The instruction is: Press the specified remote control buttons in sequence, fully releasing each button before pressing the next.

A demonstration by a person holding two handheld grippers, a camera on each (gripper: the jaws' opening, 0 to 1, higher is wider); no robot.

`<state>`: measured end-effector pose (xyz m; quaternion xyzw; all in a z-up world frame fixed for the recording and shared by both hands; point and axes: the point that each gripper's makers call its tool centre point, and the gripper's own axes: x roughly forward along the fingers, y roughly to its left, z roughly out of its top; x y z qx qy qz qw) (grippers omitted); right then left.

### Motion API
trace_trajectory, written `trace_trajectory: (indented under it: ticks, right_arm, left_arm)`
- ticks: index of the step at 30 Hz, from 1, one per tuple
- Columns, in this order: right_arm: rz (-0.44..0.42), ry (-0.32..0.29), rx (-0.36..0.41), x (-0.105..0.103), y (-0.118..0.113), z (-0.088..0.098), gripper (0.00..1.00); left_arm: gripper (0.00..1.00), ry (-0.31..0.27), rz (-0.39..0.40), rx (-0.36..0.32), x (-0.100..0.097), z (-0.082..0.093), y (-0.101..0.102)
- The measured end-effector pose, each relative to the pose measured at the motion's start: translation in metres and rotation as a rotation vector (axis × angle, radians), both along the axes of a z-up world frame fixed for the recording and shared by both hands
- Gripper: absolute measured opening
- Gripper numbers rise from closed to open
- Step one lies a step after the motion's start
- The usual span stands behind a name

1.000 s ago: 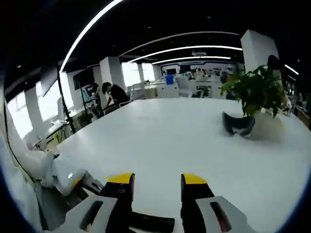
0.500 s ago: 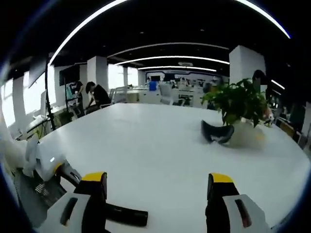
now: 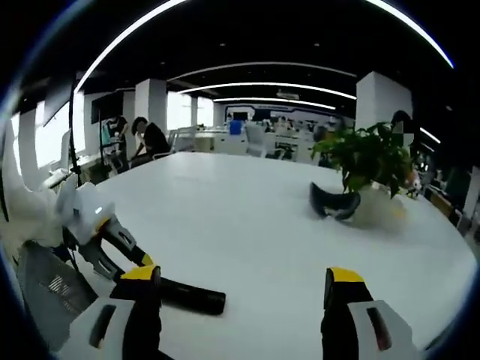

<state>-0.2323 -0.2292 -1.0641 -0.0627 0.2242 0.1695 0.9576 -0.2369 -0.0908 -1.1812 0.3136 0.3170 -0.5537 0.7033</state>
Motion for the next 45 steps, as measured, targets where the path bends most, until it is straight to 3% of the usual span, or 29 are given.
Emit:
trace_trajectory:
  ticks: [4,8,15,35,45]
  right_arm:
    - [0.008,0.014,-0.022,-0.001,0.002,-0.004,0.91]
    - [0.013,0.026,-0.03,-0.001,0.002,-0.007,0.9]
    - [-0.001,0.036,-0.032,-0.001,-0.001,-0.009,0.91]
    - [-0.001,0.066,-0.051,-0.002,-0.002,-0.016,0.9]
    - [0.011,0.086,-0.071,-0.003,0.0,-0.02,0.9]
  left_arm:
    - [0.24,-0.033,-0.005,0.033,0.021,0.001,0.007]
    - [0.24,-0.023,0.007,0.041,0.04,0.002,0.013]
    - [0.24,-0.059,0.024,0.079,0.075,0.006,0.025]
    - [0.24,-0.066,0.008,0.157,0.14,-0.003,0.038]
    - [0.24,-0.07,0.005,0.192,0.186,-0.003,0.04]
